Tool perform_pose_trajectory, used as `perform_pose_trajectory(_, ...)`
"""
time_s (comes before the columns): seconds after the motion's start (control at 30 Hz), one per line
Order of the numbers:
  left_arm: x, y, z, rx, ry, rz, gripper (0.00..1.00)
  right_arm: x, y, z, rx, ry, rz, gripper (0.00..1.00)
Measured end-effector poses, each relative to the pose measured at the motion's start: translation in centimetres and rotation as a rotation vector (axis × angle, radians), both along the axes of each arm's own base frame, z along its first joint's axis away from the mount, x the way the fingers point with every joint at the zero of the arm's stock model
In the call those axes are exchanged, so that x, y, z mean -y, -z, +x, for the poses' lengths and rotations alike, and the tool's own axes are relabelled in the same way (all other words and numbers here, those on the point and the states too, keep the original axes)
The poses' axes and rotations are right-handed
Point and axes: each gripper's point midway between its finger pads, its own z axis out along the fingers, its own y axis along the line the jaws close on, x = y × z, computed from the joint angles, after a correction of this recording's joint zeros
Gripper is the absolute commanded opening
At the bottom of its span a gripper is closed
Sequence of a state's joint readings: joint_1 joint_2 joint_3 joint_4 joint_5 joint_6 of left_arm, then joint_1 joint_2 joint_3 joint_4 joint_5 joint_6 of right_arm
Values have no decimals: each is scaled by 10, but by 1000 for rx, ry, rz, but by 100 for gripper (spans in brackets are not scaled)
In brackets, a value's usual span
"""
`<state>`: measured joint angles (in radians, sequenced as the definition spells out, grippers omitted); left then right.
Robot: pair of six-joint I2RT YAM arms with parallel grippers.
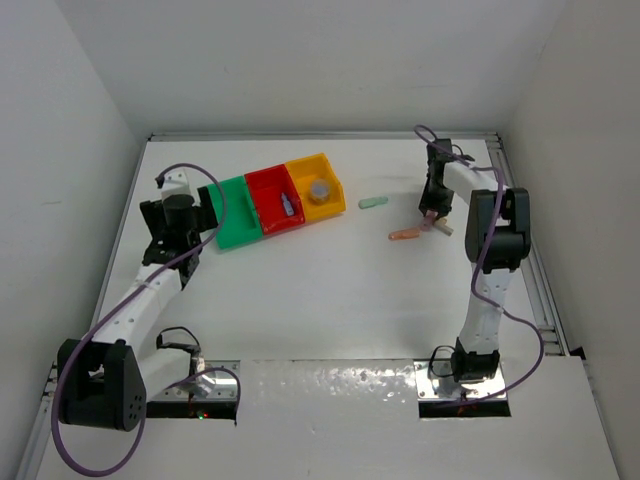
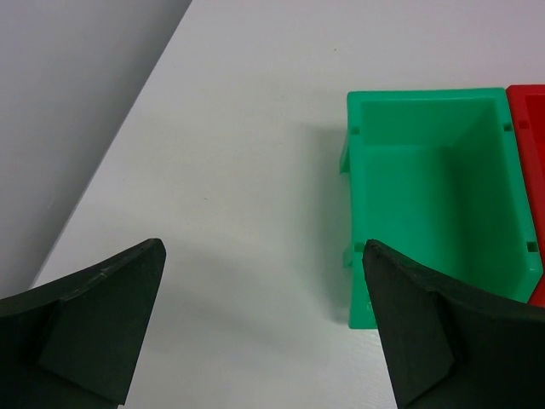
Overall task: Sort the stationery into containers
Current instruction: Move the stationery to the center of the board, then pick up the stationery from the center of the board.
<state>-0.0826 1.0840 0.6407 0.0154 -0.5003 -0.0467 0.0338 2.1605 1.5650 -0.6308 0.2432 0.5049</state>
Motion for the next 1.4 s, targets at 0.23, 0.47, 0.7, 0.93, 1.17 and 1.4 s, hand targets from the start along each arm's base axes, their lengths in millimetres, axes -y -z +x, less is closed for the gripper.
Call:
perform_pose_trajectory(0.23, -3, -10, 4, 25, -12, 0, 99, -5, 0, 0, -11, -32, 4, 14)
perform_pose_trajectory(0.47, -7, -14, 6, 36, -17, 9, 99, -31, -2, 12, 34, -140, -2, 0)
perform_pose_trajectory(0.7, -8, -14, 5, 33, -18, 17, 99, -46, -5, 20, 73, -195, 31, 18)
perform_pose_trajectory(0.93, -11, -7, 1, -9, -12, 9, 100, -55, -5, 19, 79, -212, 80, 44)
perform_pose_trajectory(1.17, 7, 11, -9, -147, 233, 74, 100, -54, 8, 2, 30, -192, 90, 56)
perform_pose_trajectory(1.4, -1, 17, -46, -28, 278, 257, 100, -53, 7, -2, 30, -178, 86, 55)
